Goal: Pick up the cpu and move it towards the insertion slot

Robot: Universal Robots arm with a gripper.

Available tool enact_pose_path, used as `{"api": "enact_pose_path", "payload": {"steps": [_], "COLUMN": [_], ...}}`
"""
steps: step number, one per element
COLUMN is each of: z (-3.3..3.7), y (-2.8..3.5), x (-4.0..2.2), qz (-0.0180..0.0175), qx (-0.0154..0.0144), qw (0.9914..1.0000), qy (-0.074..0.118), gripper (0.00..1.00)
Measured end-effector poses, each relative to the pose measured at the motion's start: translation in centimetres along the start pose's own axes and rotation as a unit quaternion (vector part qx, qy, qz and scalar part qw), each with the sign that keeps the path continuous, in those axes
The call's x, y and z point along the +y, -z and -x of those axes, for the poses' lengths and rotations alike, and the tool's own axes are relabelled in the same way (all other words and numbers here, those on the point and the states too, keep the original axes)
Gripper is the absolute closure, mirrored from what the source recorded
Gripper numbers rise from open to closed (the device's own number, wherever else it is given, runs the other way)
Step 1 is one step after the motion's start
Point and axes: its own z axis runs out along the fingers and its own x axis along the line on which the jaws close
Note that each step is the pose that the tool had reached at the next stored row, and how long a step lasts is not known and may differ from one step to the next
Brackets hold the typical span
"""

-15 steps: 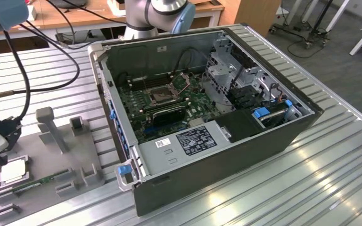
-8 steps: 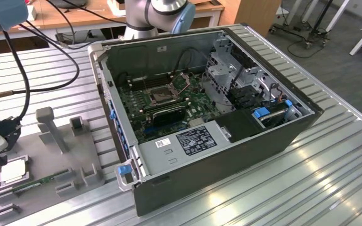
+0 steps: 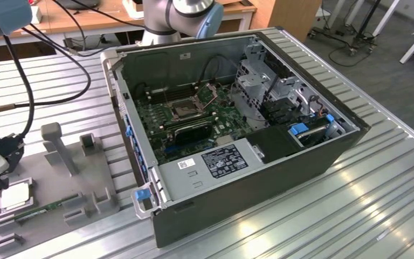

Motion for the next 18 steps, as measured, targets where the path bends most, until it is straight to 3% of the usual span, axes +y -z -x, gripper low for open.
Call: {"api": "enact_pose_path", "payload": {"steps": [2,3,5,6,8,11,12,18], "z": [0.0,0.0,-0.01,-0.01,-0.01,-0.01,-0.01,-0.02], "y": [0.0,0.0,0.0,0.0,0.0,0.0,0.0,0.0], "x": [0.0,0.0,0.0,0.0,0.0,0.0,0.0,0.0], "qz": [0.0,0.0,0.0,0.0,0.0,0.0,0.0,0.0], "qx": [0.0,0.0,0.0,0.0,0.0,0.0,0.0,0.0], "qw": [1.0,1.0,1.0,1.0,1.0,1.0,1.0,1.0], "qy": [0.0,0.0,0.0,0.0,0.0,0.0,0.0,0.0], "gripper": [0.76,0.76,0.65,0.65,0.53,0.47,0.41,0.41]}}
